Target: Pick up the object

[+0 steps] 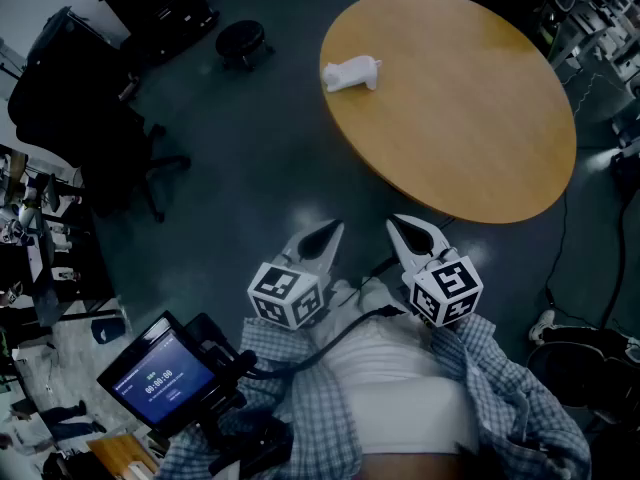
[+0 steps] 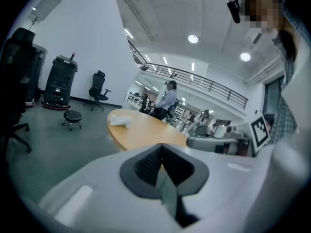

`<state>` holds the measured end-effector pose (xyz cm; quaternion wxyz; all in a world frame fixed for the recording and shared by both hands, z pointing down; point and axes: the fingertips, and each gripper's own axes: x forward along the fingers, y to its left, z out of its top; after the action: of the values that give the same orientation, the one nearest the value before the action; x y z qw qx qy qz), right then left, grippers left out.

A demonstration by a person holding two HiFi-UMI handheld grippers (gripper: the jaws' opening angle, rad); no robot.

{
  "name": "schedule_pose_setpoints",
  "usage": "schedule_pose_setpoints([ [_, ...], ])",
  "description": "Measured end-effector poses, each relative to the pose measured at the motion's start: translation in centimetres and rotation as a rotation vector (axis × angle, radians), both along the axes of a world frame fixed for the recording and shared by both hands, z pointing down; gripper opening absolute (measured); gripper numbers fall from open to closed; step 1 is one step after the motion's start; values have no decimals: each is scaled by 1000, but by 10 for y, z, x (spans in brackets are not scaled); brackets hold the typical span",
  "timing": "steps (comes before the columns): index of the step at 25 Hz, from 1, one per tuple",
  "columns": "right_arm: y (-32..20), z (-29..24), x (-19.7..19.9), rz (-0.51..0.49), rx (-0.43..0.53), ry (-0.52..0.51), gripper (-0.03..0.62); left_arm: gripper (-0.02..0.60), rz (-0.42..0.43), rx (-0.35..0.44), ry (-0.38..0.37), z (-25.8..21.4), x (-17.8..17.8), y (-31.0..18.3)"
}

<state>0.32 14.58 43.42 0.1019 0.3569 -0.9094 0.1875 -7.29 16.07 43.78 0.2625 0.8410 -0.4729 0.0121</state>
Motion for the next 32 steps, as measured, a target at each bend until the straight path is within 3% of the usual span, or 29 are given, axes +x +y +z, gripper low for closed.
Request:
schedule_pose_setpoints([
  [18,-3,-4,2,0,-15,-16,6,3,8,-10,-9,-4,5,-3],
  [32,-12,3,39,11,-13,-37,6,3,-27,20,-57,-6,23,-13],
])
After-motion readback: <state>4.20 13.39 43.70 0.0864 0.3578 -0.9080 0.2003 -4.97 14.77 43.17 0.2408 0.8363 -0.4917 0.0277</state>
